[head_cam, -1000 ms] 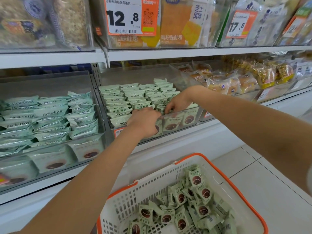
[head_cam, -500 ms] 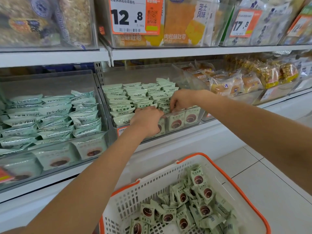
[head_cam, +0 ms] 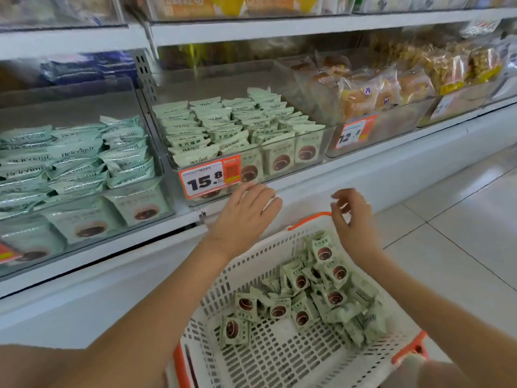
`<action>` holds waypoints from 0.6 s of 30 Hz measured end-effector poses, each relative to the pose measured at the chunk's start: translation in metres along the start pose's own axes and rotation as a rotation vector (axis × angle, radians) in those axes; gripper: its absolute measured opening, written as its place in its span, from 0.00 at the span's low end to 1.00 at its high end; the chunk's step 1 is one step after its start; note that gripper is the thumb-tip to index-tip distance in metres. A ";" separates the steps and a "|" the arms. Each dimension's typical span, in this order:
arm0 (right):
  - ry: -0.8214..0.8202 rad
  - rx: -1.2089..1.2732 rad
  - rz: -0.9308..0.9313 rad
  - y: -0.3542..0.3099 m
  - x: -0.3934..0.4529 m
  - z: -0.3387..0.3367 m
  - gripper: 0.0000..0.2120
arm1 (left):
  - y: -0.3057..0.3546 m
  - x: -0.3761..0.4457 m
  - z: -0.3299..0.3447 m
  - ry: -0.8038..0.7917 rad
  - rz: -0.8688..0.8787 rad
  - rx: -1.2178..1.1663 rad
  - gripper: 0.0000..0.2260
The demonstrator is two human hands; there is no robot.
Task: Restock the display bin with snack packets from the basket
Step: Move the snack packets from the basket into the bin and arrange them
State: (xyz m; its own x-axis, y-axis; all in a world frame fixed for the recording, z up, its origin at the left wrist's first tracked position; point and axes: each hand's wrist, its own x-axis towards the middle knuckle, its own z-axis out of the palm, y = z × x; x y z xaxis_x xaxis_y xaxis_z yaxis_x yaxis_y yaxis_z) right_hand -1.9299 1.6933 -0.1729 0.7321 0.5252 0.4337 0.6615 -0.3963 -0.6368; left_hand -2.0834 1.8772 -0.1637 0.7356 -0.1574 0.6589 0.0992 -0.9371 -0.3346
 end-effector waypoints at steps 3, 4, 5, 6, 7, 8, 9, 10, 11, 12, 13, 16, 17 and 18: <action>-0.405 -0.177 0.208 0.042 -0.069 0.039 0.09 | 0.018 -0.042 0.012 -0.257 0.056 -0.136 0.14; -0.541 -0.245 0.246 0.052 -0.089 0.052 0.11 | 0.027 -0.055 0.012 -0.430 0.071 -0.177 0.16; -0.667 -0.287 0.274 0.060 -0.107 0.066 0.13 | 0.035 -0.068 0.013 -0.638 0.069 -0.200 0.18; -0.770 -0.302 0.300 0.065 -0.123 0.078 0.16 | 0.044 -0.083 0.017 -0.828 0.041 -0.222 0.20; -0.850 -0.290 0.329 0.068 -0.137 0.090 0.20 | 0.052 -0.099 0.024 -0.943 -0.015 -0.253 0.21; -0.907 -0.264 0.352 0.070 -0.149 0.102 0.23 | 0.059 -0.113 0.030 -1.026 -0.085 -0.282 0.22; -0.951 -0.240 0.362 0.070 -0.158 0.114 0.26 | 0.065 -0.125 0.036 -1.090 -0.159 -0.314 0.23; -0.986 -0.225 0.355 0.069 -0.164 0.126 0.28 | 0.070 -0.135 0.041 -1.144 -0.230 -0.345 0.23; -1.007 -0.217 0.337 0.066 -0.168 0.138 0.29 | 0.074 -0.145 0.047 -1.189 -0.291 -0.376 0.22; -1.014 -0.208 0.319 0.063 -0.170 0.150 0.31 | 0.078 -0.155 0.052 -1.211 -0.350 -0.407 0.22; -1.003 -0.195 0.305 0.059 -0.170 0.161 0.32 | 0.080 -0.164 0.058 -1.228 -0.407 -0.436 0.22; -0.946 -0.159 0.277 0.048 -0.163 0.195 0.33 | 0.081 -0.181 0.072 -1.251 -0.584 -0.474 0.23; -0.945 -0.164 0.270 0.045 -0.160 0.205 0.32 | 0.080 -0.185 0.075 -1.257 -0.657 -0.488 0.23; -0.952 -0.183 0.266 0.043 -0.156 0.214 0.31 | 0.079 -0.189 0.079 -1.264 -0.726 -0.499 0.23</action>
State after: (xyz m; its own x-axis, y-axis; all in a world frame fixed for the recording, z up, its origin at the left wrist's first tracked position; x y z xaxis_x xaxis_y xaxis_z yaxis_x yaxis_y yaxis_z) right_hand -2.0504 1.7554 -0.4046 0.4777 0.7547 -0.4498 0.5685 -0.6558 -0.4966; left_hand -2.1618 1.8577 -0.3672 0.7242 0.4807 -0.4945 0.6385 -0.7384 0.2172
